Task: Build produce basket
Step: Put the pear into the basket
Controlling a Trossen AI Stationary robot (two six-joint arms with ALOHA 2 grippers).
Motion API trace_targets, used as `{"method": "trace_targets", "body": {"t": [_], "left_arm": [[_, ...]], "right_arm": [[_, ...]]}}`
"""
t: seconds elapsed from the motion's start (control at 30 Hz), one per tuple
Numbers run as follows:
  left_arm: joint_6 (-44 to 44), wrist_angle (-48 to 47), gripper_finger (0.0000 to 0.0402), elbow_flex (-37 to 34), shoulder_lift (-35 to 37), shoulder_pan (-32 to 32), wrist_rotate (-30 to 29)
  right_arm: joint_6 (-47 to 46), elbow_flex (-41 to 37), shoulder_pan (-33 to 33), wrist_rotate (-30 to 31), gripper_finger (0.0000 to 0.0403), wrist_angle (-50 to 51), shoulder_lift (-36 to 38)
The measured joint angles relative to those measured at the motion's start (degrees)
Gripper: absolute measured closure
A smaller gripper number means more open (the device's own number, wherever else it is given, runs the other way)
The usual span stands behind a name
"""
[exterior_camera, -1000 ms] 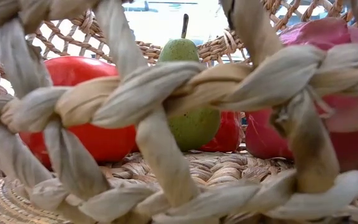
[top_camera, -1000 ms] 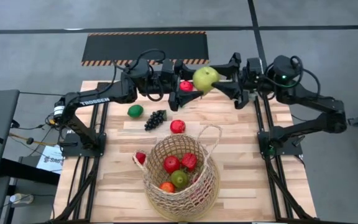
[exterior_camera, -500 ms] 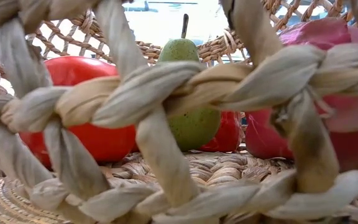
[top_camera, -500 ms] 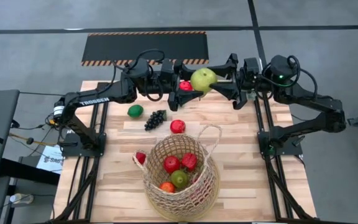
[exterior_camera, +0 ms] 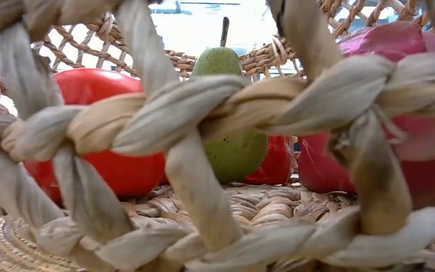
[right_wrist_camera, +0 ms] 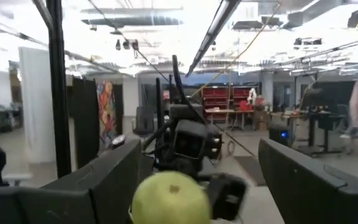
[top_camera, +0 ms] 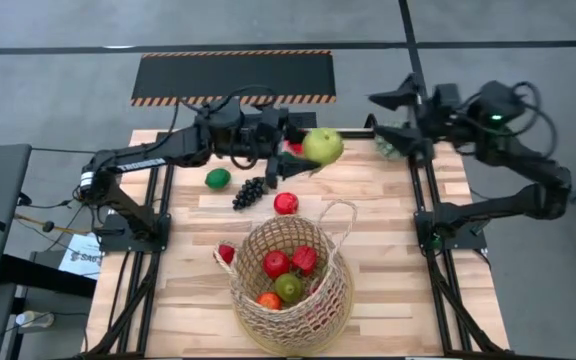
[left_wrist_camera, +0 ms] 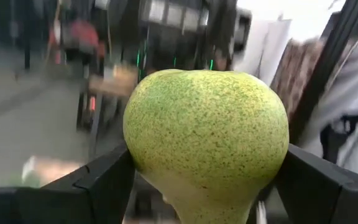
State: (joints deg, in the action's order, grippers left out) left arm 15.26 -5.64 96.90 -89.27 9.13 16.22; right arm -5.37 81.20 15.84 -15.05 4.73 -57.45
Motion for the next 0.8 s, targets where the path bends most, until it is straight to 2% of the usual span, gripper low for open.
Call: {"method": "trace_targets", "body": {"t": [0.2,0.37,0.5,0.8], "left_arm": [[0.2,-31.6,0.0098,3.8,0.8,-5.7,0.0],[2.1,-48.0,0.0098,3.8,-0.2,-10.7,-2.3],[2.6,-50.7,0.0093,1.1,-2.0,-14.1,-2.2],[3.1,-52.1,0.0043,0.2,-11.4,-18.6,4.0]], "right_arm": [[1.1,1.7,0.1,0.4,0.0071,9.0,3.8],[1.1,1.7,0.1,2.0,0.0076,12.4,5.2],[0.9,1.7,0.1,2.0,0.0076,14.0,4.9],[0.9,1.7,0.1,2.1,0.0076,23.8,1.6]]}}
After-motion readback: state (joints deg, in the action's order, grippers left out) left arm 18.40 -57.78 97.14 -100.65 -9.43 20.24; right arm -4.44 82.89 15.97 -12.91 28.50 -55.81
